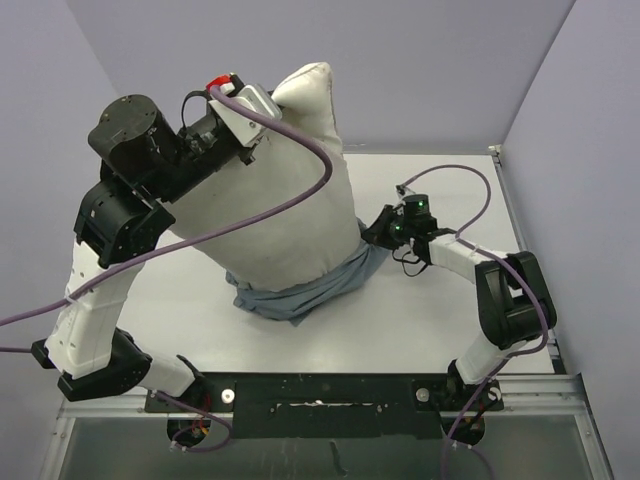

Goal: Remove the pillowcase from the pillow

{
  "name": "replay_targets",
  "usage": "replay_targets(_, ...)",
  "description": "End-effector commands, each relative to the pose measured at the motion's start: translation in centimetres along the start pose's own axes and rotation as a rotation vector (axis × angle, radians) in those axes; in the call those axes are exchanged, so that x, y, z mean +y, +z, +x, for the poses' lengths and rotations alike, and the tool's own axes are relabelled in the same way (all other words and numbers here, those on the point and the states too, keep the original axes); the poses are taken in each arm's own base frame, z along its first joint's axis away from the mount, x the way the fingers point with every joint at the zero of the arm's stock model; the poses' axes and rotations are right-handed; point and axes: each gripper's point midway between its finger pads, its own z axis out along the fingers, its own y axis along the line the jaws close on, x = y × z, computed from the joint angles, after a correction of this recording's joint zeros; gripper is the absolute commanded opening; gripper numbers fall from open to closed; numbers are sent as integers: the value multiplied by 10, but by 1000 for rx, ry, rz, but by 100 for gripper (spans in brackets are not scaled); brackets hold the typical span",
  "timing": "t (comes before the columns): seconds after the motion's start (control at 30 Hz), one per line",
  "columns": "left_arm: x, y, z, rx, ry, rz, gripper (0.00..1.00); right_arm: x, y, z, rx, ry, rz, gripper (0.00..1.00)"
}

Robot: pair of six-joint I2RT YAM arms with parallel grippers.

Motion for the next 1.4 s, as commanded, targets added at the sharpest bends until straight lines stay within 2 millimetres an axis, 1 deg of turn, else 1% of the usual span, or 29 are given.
replay_targets(0.0, 97, -71, -147, -442, 218, -396, 0, -54, -12, -3, -45, 53, 142, 0)
replay_targets(0.03, 104, -77, -153, -456, 249, -439, 0, -57, -12, -3, -44, 54, 148, 0)
replay_targets(0.17, 124, -93, -170, -498, 329, -559, 0, -70, -12, 0, -27, 66, 182, 0)
replay_targets(0.37, 148, -117, -197, -634, 354, -759, 0, -99, -11, 16, 4, 96, 269, 0)
replay_targets(0.47, 155, -118, -210, -703, 345, -807, 0, -107, -10, 23, -11, 106, 277, 0)
replay_targets(0.53, 156, -117, -217, -740, 356, -821, 0, -108, -11, 23, -27, 112, 278, 0)
replay_targets(0.63, 154, -100, -211, -730, 379, -817, 0, -109, -19, 14, -64, 105, 282, 0)
replay_targets(0.73, 148, -85, -203, -727, 425, -811, 0, -114, -37, -3, -118, 116, 305, 0)
replay_targets(0.8, 139, -78, -200, -739, 507, -806, 0, -121, -54, -19, -166, 142, 325, 0)
replay_targets(0.87, 133, -78, -201, -765, 570, -826, 0, -131, -76, -38, -221, 179, 354, 0)
replay_targets(0.97, 137, -74, -197, -731, 566, -832, 0, -146, -120, -69, -324, 242, 415, 0)
replay_targets(1.03, 140, -64, -188, -667, 546, -796, 0, -155, -155, -97, -423, 271, 454, 0)
replay_targets(1.07, 139, -61, -183, -641, 531, -773, 0, -156, -171, -109, -463, 274, 468, 0)
replay_targets(1.17, 121, -36, -156, -522, 570, -632, 0, -149, -213, -144, -566, 255, 486, 1)
replay_targets(1.2, 112, -28, -144, -491, 591, -583, 0, -142, -220, -154, -582, 231, 473, 4)
replay_targets(1.27, 91, -13, -117, -421, 642, -475, 0, -130, -221, -165, -567, 189, 438, 17)
replay_targets(1.3, 80, -6, -102, -383, 660, -419, 0, -122, -217, -169, -545, 170, 401, 23)
replay_targets(1.37, 59, 7, -67, -308, 673, -325, 0, -110, -206, -168, -501, 154, 353, 32)
